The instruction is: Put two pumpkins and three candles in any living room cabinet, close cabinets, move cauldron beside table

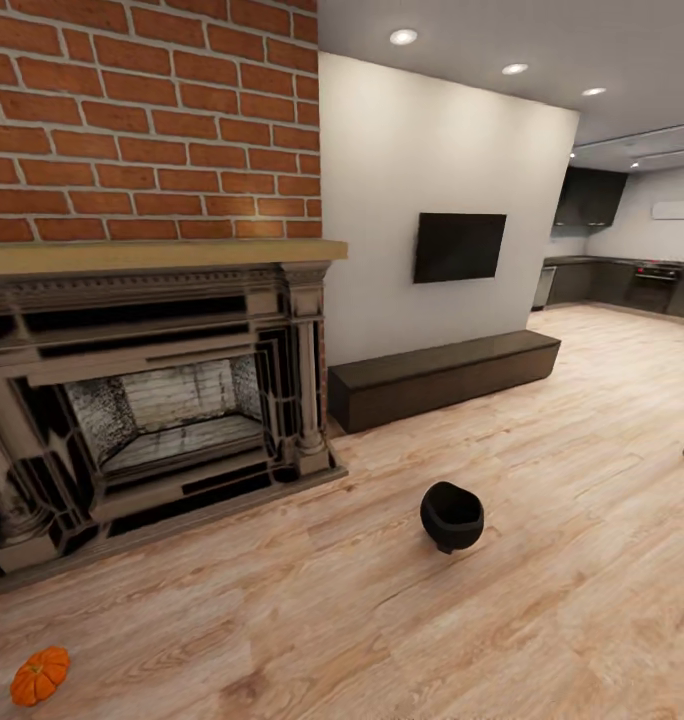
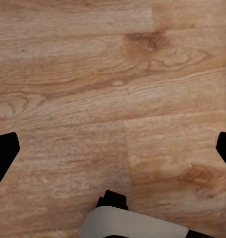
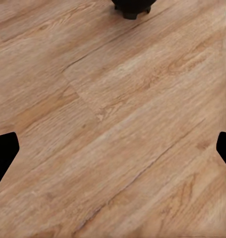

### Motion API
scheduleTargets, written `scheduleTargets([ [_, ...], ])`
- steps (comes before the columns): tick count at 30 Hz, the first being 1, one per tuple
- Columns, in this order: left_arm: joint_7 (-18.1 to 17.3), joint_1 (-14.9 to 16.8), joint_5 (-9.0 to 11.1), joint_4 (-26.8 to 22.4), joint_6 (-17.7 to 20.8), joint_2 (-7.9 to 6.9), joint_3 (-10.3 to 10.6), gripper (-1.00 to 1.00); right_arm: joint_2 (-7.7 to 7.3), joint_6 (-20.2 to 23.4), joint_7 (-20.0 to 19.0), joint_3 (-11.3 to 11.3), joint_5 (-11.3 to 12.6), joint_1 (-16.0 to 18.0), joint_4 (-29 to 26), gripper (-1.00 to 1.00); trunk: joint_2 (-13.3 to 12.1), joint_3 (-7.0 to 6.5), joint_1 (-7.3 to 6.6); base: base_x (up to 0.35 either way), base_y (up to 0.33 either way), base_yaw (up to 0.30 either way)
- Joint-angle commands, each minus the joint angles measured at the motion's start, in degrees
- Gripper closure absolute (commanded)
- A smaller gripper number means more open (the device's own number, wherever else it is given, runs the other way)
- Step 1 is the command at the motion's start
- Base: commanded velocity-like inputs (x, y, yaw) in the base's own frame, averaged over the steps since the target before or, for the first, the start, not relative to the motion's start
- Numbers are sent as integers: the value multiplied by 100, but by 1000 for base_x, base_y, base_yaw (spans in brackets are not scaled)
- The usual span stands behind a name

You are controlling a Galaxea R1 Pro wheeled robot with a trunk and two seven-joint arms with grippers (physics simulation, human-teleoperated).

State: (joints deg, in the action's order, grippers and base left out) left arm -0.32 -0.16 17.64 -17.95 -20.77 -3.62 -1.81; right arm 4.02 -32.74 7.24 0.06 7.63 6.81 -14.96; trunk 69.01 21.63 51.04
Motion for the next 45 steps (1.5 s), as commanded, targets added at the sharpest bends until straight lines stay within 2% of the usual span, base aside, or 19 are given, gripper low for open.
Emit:
scheduleTargets([
  [1,-3,-2,2,-7,-6,1,-15,-100,2,-21,-3,3,30,5,4,-100,3,6,0,0,0,-298],
  [9,-3,-2,-12,-7,-42,9,-4,-100,2,-30,-3,11,-4,5,10,-100,3,6,0,76,87,-298],
  [23,-3,-2,-15,-7,-121,5,5,-100,2,-31,-3,19,-16,5,8,-100,3,6,0,253,189,-298],
  [45,-3,-3,-7,-7,-126,1,1,-100,11,-31,-3,20,-16,5,10,-100,3,6,0,11,5,-298],
])
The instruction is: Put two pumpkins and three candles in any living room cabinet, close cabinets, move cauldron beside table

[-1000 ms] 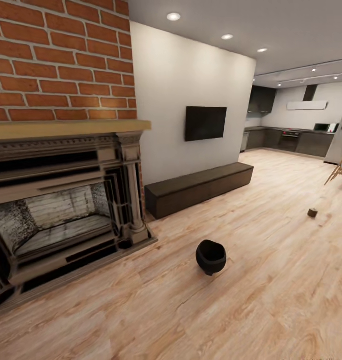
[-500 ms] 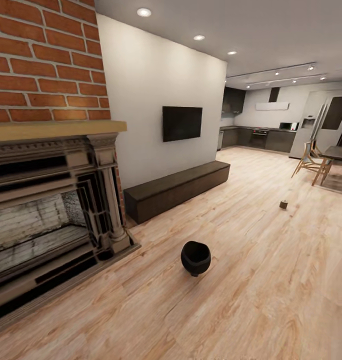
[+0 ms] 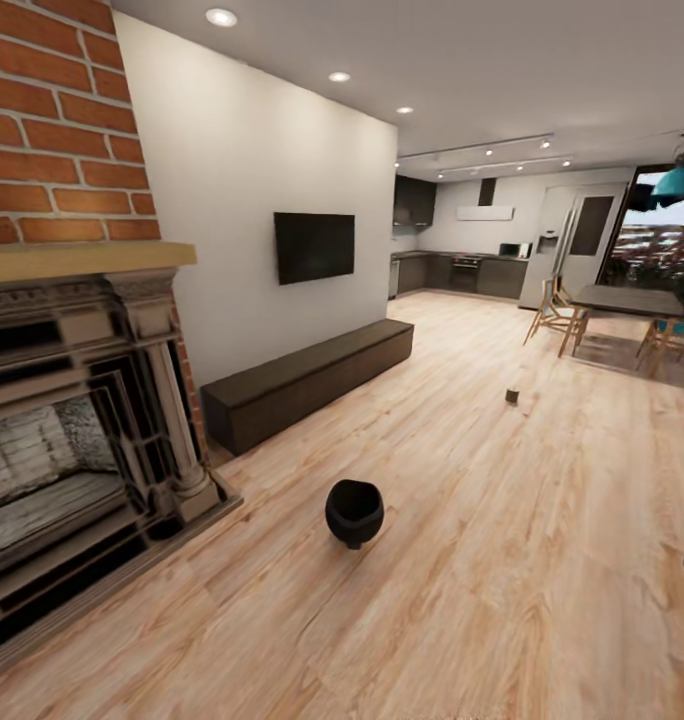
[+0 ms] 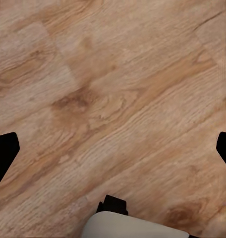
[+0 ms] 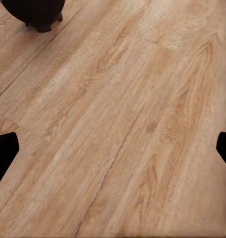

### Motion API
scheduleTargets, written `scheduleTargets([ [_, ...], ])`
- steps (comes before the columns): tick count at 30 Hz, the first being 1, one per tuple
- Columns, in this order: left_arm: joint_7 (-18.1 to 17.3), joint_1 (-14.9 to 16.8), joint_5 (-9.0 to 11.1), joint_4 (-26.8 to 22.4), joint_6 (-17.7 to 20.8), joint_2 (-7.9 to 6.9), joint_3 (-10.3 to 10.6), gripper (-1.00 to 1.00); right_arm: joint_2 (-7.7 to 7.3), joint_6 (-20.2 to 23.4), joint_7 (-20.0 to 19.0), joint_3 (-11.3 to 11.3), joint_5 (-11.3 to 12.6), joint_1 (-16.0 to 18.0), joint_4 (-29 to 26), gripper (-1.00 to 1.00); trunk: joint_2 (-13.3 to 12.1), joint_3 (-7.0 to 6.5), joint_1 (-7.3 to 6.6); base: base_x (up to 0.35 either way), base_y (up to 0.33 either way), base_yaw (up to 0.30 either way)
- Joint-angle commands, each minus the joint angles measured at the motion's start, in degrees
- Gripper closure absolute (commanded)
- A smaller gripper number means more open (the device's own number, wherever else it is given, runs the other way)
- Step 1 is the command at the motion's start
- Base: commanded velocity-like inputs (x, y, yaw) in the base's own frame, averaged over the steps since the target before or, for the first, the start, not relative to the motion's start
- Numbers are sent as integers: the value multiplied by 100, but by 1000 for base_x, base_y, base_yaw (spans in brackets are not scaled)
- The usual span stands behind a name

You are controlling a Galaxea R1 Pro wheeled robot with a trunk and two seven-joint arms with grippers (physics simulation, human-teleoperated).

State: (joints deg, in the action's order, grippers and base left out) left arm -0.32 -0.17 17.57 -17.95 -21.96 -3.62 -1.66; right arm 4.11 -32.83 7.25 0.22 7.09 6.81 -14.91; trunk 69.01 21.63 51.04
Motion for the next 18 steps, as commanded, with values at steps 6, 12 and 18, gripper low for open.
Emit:
scheduleTargets([
  [6,4,0,11,-7,-78,1,-27,-100,-2,-22,-5,5,37,5,5,-100,4,6,0,0,0,-297],
  [12,5,0,23,-7,-186,1,-42,-100,-6,-15,-5,5,38,5,5,-100,4,6,0,0,0,-282],
  [18,5,0,27,-7,-225,1,-45,-100,-7,-13,-6,5,38,5,5,-100,4,6,0,95,45,-290],
])
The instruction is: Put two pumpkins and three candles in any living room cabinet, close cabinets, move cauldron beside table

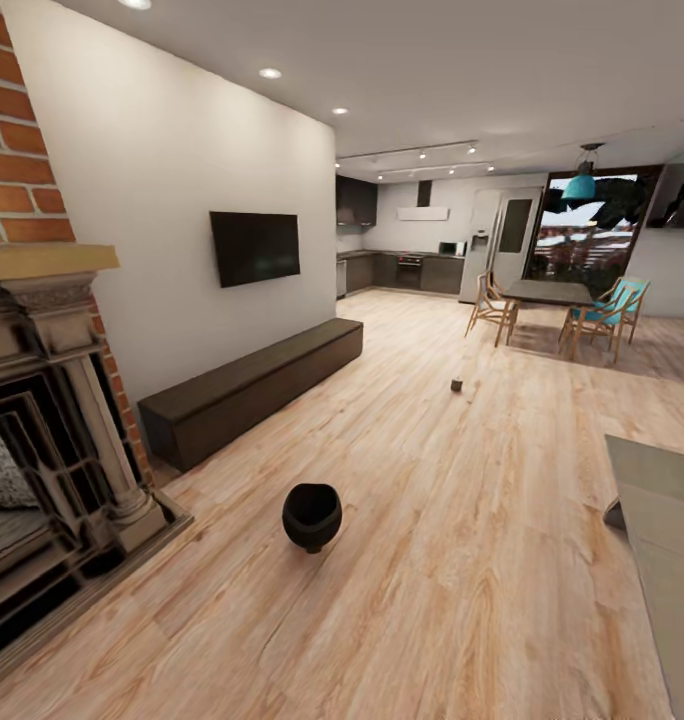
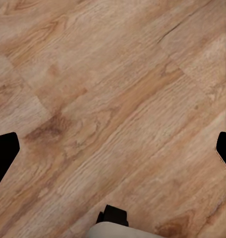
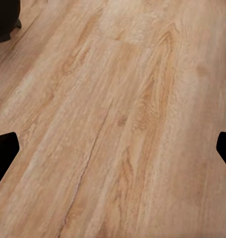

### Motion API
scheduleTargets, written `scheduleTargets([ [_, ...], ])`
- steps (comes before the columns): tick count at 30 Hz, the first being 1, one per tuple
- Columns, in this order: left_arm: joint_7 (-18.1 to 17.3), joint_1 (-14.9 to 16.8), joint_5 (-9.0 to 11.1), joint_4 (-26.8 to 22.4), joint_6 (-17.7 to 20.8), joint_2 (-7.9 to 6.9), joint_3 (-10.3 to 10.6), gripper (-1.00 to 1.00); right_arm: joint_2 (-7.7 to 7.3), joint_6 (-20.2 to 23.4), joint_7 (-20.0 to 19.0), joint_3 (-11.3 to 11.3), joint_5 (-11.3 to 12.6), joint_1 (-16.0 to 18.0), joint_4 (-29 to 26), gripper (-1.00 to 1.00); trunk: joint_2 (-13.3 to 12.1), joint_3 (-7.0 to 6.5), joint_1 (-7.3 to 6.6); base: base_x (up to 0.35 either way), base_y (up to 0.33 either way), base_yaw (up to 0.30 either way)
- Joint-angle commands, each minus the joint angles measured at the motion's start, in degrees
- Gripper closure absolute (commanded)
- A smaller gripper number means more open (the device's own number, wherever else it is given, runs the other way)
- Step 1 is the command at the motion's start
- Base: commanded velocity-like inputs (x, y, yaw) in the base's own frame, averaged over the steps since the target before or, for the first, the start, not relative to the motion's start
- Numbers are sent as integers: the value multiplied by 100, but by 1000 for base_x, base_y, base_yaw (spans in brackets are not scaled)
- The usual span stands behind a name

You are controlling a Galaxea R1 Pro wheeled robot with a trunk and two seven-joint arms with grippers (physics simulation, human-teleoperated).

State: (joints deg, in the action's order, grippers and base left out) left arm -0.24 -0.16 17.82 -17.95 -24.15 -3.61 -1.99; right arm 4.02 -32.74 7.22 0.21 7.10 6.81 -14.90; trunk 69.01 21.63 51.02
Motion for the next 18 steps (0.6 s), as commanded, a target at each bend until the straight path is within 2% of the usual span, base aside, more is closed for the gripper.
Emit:
scheduleTargets([
  [1,-3,-3,2,-7,-8,1,-12,-100,2,-22,-4,5,37,5,5,-100,3,5,3,258,119,-292],
  [11,-3,-2,2,-7,-11,1,-12,-100,3,-17,-13,12,29,5,6,-100,3,16,3,290,133,-286],
  [18,-3,-2,2,-7,-11,1,-12,-100,9,11,-19,14,28,5,13,-100,3,28,3,299,139,-88],
])
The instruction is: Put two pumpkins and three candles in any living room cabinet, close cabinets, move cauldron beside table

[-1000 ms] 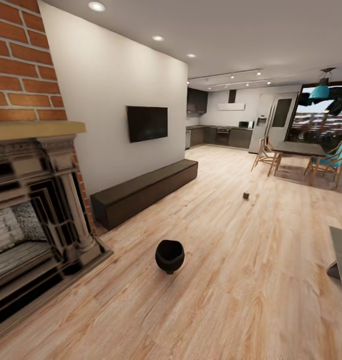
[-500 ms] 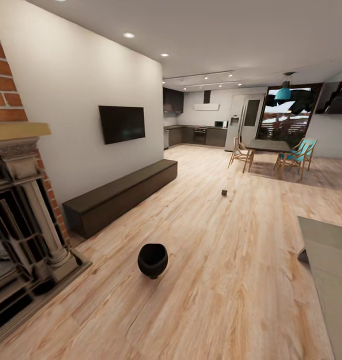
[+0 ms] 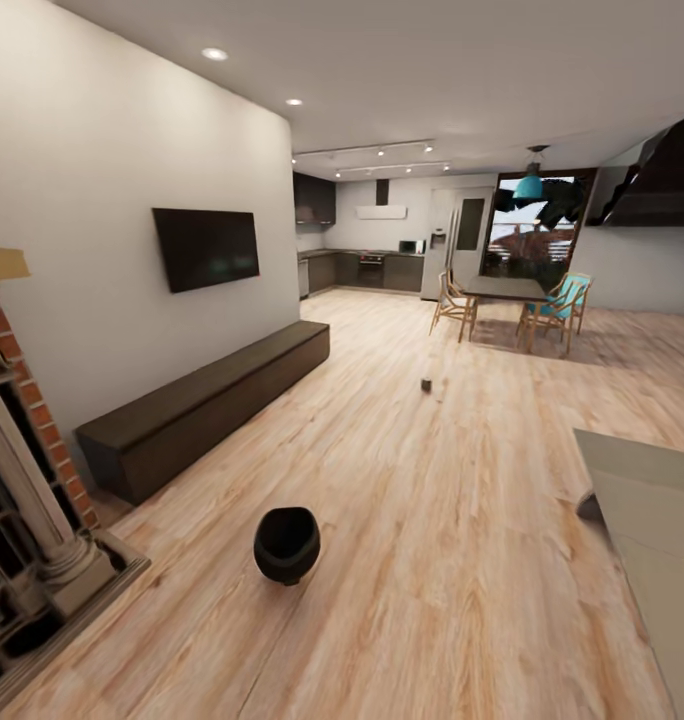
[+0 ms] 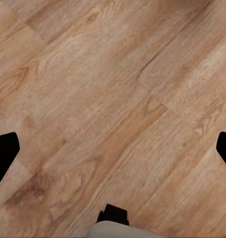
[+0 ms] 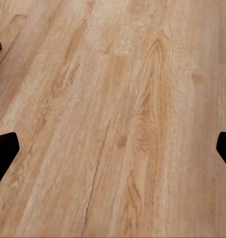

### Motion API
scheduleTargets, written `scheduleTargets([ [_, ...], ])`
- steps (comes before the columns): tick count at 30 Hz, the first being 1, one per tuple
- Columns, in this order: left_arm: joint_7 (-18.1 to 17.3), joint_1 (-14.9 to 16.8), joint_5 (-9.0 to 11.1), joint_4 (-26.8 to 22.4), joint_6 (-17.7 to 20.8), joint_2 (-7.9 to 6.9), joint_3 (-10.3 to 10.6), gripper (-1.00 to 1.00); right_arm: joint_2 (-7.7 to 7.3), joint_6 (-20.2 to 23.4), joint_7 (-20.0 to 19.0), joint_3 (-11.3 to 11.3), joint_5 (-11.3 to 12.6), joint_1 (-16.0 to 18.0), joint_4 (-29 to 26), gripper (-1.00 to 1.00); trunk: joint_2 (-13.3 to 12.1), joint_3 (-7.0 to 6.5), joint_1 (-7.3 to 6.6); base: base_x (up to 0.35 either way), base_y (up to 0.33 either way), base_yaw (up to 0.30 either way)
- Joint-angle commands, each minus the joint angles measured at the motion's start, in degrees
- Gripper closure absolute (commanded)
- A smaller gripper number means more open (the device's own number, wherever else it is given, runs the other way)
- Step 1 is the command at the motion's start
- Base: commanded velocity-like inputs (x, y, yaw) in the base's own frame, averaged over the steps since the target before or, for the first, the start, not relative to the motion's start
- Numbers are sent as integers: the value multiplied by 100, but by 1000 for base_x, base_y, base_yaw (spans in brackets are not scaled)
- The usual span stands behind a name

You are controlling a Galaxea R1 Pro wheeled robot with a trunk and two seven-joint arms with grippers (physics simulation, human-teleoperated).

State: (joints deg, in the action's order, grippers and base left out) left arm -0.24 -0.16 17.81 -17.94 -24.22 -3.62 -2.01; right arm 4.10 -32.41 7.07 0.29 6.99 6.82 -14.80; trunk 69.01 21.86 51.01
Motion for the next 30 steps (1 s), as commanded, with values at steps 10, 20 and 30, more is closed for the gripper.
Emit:
scheduleTargets([
  [10,-3,-2,3,-8,-3,1,-10,-100,-5,-19,-7,6,48,3,3,-100,3,6,4,299,147,-5],
  [20,-3,-2,-2,-8,-3,1,-10,-100,-5,-32,-21,6,48,3,3,-100,3,6,4,299,136,0],
  [30,-3,-2,-6,-8,-2,1,-2,-100,3,-28,-13,6,46,3,4,-100,3,6,4,286,19,21],
])
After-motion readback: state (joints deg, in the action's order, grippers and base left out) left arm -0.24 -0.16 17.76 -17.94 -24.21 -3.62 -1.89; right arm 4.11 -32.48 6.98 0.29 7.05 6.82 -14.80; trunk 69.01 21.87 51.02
